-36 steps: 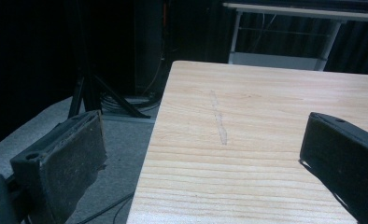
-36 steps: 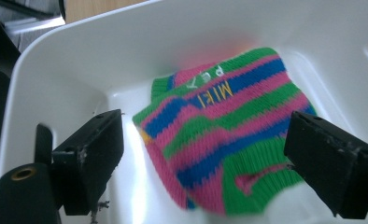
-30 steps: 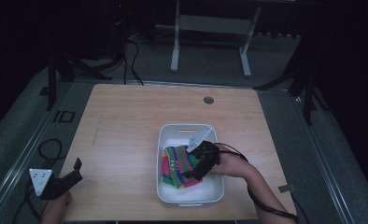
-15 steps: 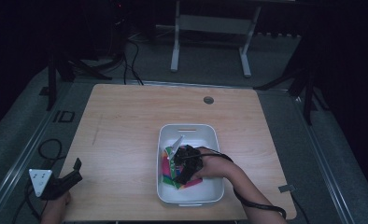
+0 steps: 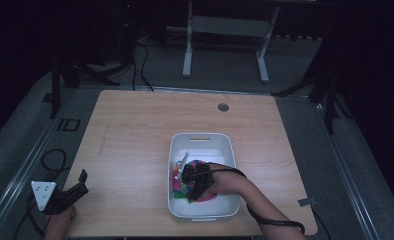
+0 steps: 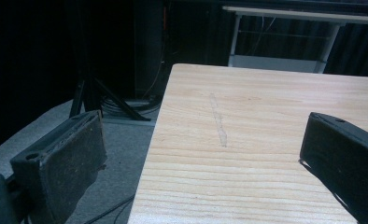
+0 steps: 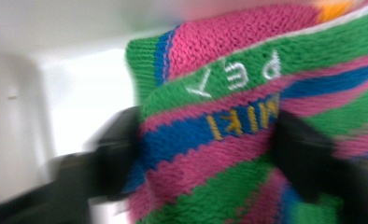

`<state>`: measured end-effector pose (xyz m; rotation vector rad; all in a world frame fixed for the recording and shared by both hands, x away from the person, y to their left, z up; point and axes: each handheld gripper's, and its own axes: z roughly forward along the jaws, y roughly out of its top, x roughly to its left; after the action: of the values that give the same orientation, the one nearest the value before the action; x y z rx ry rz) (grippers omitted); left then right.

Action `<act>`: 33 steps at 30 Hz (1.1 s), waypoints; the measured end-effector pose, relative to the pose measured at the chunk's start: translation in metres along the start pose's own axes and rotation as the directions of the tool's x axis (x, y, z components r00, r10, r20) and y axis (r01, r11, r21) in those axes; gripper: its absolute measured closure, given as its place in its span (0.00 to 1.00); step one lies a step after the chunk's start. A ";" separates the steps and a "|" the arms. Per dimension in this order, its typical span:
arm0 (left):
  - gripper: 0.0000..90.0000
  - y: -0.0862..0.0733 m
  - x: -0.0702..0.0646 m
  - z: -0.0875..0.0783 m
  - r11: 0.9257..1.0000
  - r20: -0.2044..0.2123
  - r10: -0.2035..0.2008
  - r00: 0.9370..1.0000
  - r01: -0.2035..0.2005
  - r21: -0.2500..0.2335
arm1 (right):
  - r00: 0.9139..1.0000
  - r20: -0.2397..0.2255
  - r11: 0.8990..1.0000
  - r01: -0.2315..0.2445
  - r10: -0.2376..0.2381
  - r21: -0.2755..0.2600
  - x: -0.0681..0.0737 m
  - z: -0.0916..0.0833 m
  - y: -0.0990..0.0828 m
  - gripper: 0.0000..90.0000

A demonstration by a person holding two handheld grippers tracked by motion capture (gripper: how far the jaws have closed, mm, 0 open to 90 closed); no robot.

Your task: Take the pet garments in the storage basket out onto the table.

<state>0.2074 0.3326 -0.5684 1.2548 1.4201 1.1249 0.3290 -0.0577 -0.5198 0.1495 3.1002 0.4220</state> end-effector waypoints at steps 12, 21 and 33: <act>0.01 0.000 0.000 0.000 1.000 -0.001 -0.006 1.000 0.006 -0.001 | 0.999 0.041 0.993 0.003 0.002 -0.114 -0.003 -0.032 -0.013 0.71; 0.01 0.000 0.000 0.000 1.000 -0.001 -0.001 1.000 0.001 0.001 | 0.997 0.073 0.977 -0.014 0.030 -0.213 -0.006 -0.073 -0.024 0.71; 0.01 0.000 0.000 0.000 1.000 0.001 -0.002 1.000 0.002 -0.001 | 0.984 0.160 0.924 -0.010 0.077 -0.383 -0.011 -0.154 -0.029 0.71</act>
<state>0.2075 0.3327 -0.5685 1.2528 1.4201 1.1232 0.3338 -0.1277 -0.3792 0.2351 2.7825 0.9473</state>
